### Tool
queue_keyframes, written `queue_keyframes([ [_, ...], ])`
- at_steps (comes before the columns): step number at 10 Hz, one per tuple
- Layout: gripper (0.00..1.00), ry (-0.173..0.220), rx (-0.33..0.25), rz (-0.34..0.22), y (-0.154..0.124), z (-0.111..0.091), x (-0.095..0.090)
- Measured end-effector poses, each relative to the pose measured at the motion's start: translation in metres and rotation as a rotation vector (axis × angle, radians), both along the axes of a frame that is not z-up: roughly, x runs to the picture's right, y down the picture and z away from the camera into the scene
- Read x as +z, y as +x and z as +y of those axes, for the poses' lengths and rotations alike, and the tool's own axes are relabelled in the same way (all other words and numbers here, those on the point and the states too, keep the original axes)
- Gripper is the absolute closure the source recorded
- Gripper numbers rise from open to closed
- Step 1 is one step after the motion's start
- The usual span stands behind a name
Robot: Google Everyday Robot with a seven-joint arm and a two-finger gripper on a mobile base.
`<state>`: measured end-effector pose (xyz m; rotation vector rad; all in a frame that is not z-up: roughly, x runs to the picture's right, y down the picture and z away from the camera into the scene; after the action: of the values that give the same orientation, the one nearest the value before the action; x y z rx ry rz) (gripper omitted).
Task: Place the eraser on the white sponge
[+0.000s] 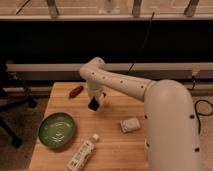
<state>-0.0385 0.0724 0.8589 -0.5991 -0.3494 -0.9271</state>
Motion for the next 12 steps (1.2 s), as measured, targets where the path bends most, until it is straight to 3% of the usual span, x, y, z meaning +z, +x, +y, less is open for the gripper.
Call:
queue_keyframes([
  [3, 1.0, 0.005, 0.045, 0.043, 0.028, 0.006, -0.018],
  [8, 1.0, -0.061, 0.152, 0.107, 0.076, 0.061, -0.051],
  [12, 1.0, -0.095, 0.245, 0.202, 0.129, 0.084, -0.07],
])
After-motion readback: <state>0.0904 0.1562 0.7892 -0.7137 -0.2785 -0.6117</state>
